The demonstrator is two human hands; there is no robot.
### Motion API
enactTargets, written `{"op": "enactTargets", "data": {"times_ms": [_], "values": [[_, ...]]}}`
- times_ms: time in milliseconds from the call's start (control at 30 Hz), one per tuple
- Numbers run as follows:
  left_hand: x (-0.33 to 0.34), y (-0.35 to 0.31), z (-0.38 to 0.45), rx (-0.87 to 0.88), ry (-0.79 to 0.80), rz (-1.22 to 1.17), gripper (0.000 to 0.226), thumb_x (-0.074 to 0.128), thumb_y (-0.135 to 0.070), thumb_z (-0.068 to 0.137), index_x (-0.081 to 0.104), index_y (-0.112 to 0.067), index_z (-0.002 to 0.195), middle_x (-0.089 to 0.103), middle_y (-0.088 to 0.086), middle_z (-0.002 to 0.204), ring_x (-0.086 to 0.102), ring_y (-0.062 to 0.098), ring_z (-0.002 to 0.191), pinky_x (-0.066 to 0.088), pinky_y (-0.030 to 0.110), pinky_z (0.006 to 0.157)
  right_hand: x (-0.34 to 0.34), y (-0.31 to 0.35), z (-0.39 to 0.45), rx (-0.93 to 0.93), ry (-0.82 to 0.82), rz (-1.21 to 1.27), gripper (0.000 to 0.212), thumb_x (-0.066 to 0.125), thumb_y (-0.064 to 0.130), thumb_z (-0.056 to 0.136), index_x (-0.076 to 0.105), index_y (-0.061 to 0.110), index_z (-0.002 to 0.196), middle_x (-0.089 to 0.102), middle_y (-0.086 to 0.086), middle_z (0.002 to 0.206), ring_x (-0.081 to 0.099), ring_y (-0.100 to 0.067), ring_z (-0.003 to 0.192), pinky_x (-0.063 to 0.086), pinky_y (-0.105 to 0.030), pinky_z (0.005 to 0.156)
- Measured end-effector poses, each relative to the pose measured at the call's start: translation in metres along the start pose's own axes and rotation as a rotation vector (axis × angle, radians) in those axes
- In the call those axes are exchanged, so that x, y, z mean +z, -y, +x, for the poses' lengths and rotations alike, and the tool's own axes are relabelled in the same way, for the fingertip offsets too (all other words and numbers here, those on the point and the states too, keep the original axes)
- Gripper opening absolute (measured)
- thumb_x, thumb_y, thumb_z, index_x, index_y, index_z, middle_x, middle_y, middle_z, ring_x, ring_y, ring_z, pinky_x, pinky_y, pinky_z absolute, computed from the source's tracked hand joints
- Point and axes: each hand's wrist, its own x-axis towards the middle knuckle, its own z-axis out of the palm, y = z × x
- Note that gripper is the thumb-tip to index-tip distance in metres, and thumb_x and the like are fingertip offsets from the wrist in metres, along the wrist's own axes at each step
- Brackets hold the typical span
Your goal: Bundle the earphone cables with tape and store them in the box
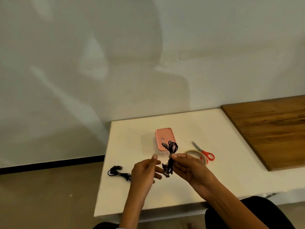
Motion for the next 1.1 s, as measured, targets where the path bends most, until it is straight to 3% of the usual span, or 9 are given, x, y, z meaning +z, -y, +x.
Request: {"op": "enactTargets", "data": {"times_ms": [167, 333, 467, 600, 733, 867, 967, 1100], "values": [[-0.022, 0.012, 0.011, -0.089, -0.245, -0.172, 0.026, 0.042, -0.026, 0.099, 0.064, -0.011, 0.098, 0.073, 0.006, 0.084, 0.064, 0.018, 0.069, 0.044, 0.025, 0.057, 0.018, -0.012, 0.020, -0.149, -0.100, -0.367, 0.020, 0.076, 0.011, 0.074, 0.068, -0.002, 0.087, 0.073, -0.016, 0.085, 0.071, -0.026, 0.081, 0.058, -0.029, 0.071], [-0.054, 0.028, 0.021, -0.114, -0.363, -0.166, 0.022, 0.041, -0.015, 0.097, 0.062, -0.011, 0.101, 0.071, 0.008, 0.087, 0.063, 0.020, 0.067, 0.045, 0.026, 0.057, 0.056, -0.032, 0.073, -0.367, -0.079, -0.854, 0.013, 0.081, 0.013, 0.070, 0.069, 0.011, 0.070, 0.070, -0.001, 0.065, 0.065, -0.011, 0.058, 0.054, -0.025, 0.060], [-0.071, 0.034, 0.026, -0.135, -0.409, -0.145, 0.022, 0.041, -0.015, 0.098, 0.062, -0.011, 0.099, 0.071, 0.008, 0.089, 0.064, 0.019, 0.070, 0.045, 0.026, 0.060, 0.086, -0.055, 0.110, -0.514, 0.018, -1.122, 0.016, 0.081, 0.017, 0.070, 0.066, 0.019, 0.067, 0.069, 0.004, 0.071, 0.066, -0.011, 0.067, 0.054, -0.027, 0.064], [-0.079, 0.037, 0.027, -0.140, -0.414, -0.139, 0.021, 0.041, -0.017, 0.099, 0.062, -0.013, 0.098, 0.070, 0.004, 0.085, 0.064, 0.018, 0.071, 0.047, 0.027, 0.063, 0.105, -0.074, 0.131, -0.584, 0.067, -1.432, 0.004, 0.072, 0.020, 0.079, 0.071, 0.017, 0.082, 0.071, 0.000, 0.088, 0.065, -0.014, 0.081, 0.052, -0.029, 0.071], [-0.085, 0.038, 0.028, -0.135, -0.402, -0.126, 0.021, 0.041, -0.017, 0.098, 0.062, -0.013, 0.097, 0.070, 0.002, 0.082, 0.064, 0.017, 0.069, 0.048, 0.028, 0.065, 0.100, -0.072, 0.130, -0.615, 0.041, -1.421, 0.006, 0.072, 0.020, 0.080, 0.072, 0.016, 0.084, 0.072, 0.000, 0.088, 0.065, -0.014, 0.081, 0.053, -0.031, 0.075], [-0.077, 0.036, 0.026, -0.135, -0.326, -0.105, 0.021, 0.041, -0.014, 0.098, 0.062, -0.015, 0.094, 0.070, 0.004, 0.081, 0.062, 0.014, 0.065, 0.044, 0.021, 0.056, 0.075, -0.052, 0.119, -0.683, -0.027, -1.409, 0.005, 0.073, 0.019, 0.079, 0.071, 0.015, 0.082, 0.070, 0.002, 0.082, 0.063, -0.013, 0.077, 0.053, -0.033, 0.074], [-0.065, 0.035, 0.026, -0.134, -0.245, -0.100, 0.020, 0.042, -0.014, 0.097, 0.061, -0.017, 0.090, 0.069, 0.003, 0.080, 0.059, 0.012, 0.062, 0.042, 0.020, 0.056, 0.055, -0.033, 0.115, -0.757, -0.171, -1.464, 0.013, 0.067, 0.024, 0.085, 0.068, 0.016, 0.095, 0.067, -0.001, 0.096, 0.061, -0.018, 0.088, 0.051, -0.031, 0.075], [-0.052, 0.034, 0.028, -0.127, -0.192, -0.079, 0.023, 0.040, -0.013, 0.097, 0.063, -0.014, 0.092, 0.071, 0.003, 0.083, 0.060, 0.013, 0.064, 0.044, 0.023, 0.061, 0.035, -0.022, 0.120, -0.619, -0.292, -1.654, 0.053, 0.059, 0.041, 0.088, 0.047, 0.012, 0.132, 0.047, -0.008, 0.139, 0.048, -0.025, 0.121, 0.046, -0.034, 0.095]]}}
